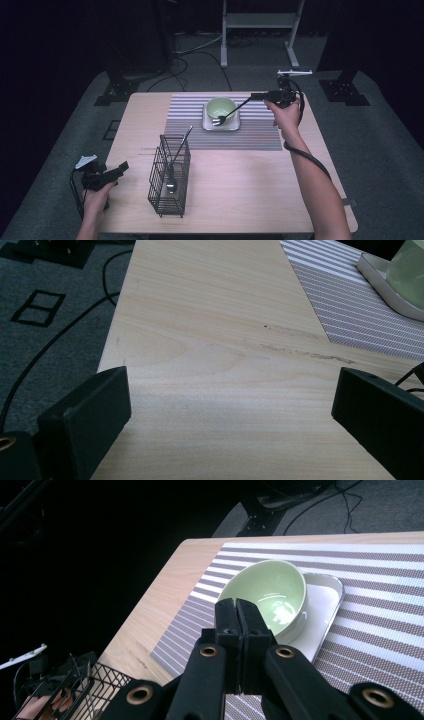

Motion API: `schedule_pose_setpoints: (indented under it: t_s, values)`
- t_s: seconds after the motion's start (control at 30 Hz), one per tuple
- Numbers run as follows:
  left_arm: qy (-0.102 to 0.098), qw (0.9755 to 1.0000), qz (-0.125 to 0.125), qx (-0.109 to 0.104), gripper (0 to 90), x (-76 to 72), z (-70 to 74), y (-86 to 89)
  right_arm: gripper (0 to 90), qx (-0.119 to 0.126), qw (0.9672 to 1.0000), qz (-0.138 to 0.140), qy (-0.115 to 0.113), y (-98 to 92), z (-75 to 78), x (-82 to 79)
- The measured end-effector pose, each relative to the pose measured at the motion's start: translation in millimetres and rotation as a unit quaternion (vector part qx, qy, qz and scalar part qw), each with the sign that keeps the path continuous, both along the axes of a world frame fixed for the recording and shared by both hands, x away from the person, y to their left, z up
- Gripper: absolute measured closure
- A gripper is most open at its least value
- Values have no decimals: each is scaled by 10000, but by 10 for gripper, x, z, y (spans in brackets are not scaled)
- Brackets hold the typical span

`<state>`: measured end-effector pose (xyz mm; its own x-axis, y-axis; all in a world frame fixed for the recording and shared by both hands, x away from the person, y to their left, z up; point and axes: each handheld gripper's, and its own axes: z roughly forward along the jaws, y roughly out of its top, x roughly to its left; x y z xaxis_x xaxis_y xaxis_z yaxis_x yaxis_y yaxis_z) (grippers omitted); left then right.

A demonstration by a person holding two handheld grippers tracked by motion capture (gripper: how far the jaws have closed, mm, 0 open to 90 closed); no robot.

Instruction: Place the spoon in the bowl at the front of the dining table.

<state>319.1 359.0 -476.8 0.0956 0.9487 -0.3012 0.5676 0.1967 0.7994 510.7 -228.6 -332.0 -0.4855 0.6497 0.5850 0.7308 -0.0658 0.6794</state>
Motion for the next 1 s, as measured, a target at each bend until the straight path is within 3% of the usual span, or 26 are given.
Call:
schedule_pose_setpoints:
  t_s: [0.47,1.0]
  values:
    - [14,10000,-39,-68,13,35,-8,-28,892,-26,9996,-263,-21,-29,45,137]
    - [18,9999,19,-103,13,6,-15,30,893,-139,9984,-551,69,-17,-27,331]
